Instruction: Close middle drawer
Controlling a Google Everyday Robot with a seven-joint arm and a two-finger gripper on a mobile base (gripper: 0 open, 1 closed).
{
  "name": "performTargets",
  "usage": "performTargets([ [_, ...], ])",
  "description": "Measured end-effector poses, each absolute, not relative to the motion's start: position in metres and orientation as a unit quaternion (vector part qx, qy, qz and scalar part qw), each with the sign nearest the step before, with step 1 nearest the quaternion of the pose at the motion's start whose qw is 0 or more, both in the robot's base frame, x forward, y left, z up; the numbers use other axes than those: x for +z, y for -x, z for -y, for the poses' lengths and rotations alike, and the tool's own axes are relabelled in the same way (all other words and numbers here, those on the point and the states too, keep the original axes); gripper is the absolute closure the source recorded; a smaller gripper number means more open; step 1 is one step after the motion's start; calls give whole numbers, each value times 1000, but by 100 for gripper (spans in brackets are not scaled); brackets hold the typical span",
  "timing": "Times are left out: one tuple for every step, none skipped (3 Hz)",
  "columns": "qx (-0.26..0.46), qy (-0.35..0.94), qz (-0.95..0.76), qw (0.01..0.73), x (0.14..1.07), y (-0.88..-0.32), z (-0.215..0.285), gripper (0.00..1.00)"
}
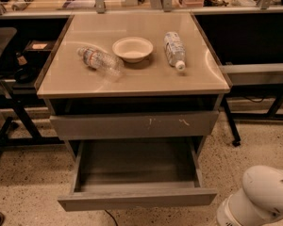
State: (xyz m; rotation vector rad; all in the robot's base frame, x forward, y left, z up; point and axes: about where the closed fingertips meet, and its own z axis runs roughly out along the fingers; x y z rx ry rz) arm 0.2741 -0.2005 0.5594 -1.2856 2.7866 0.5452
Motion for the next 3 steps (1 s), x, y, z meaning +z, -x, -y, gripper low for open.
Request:
performTargets([
  [191, 360, -913, 32, 518, -291, 183, 100],
  [198, 325, -923, 52, 491, -316, 170, 100],
  [206, 302, -929, 65, 470, -336, 161, 100],
])
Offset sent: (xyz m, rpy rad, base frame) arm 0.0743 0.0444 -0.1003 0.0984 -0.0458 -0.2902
